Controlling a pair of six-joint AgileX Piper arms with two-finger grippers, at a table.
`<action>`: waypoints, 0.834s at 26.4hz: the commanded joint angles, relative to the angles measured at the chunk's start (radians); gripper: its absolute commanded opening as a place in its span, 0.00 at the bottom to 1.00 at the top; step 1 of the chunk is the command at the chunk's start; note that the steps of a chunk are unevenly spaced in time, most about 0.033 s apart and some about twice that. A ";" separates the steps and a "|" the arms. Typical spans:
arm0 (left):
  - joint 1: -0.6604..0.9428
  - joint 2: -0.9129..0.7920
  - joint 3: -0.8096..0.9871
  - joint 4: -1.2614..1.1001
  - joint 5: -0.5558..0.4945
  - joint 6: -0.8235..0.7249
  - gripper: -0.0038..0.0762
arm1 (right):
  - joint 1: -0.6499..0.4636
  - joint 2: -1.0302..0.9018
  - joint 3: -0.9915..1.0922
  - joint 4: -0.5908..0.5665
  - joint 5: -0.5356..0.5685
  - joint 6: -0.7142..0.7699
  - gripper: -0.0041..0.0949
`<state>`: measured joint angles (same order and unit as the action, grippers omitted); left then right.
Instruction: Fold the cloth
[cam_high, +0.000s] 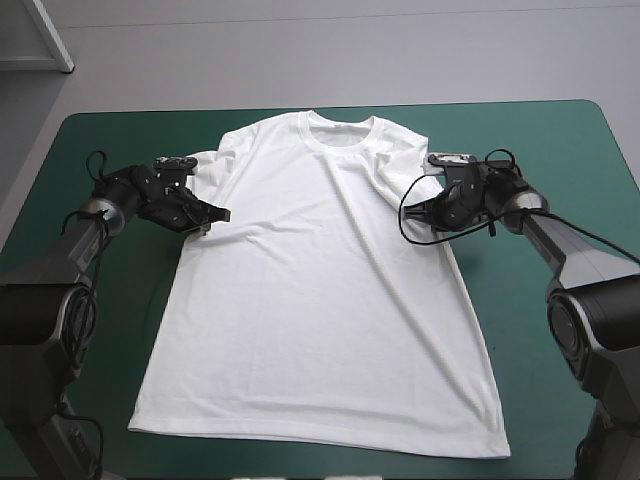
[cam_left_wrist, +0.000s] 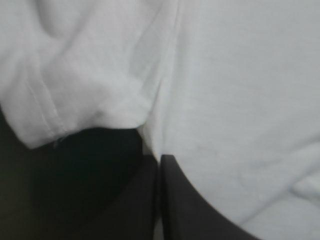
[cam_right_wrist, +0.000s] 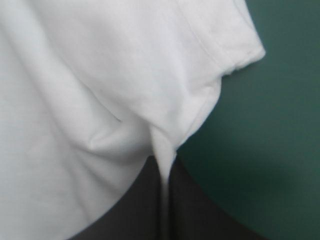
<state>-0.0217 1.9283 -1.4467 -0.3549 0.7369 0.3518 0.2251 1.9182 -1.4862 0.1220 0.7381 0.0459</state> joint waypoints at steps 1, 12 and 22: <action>-0.003 -0.139 -0.043 -0.014 -0.023 -0.021 0.04 | -0.004 -0.141 -0.084 0.004 -0.019 -0.015 0.02; -0.001 -0.407 -0.388 0.086 0.089 -0.068 0.04 | -0.004 -0.442 -0.341 -0.139 0.106 -0.046 0.02; -0.001 -0.521 -0.564 0.224 0.148 -0.118 0.04 | -0.004 -0.569 -0.460 -0.171 0.132 -0.040 0.02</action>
<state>-0.0217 1.4651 -1.9485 -0.1489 0.9416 0.2493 0.2260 1.4112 -1.8870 -0.0473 0.9376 0.0089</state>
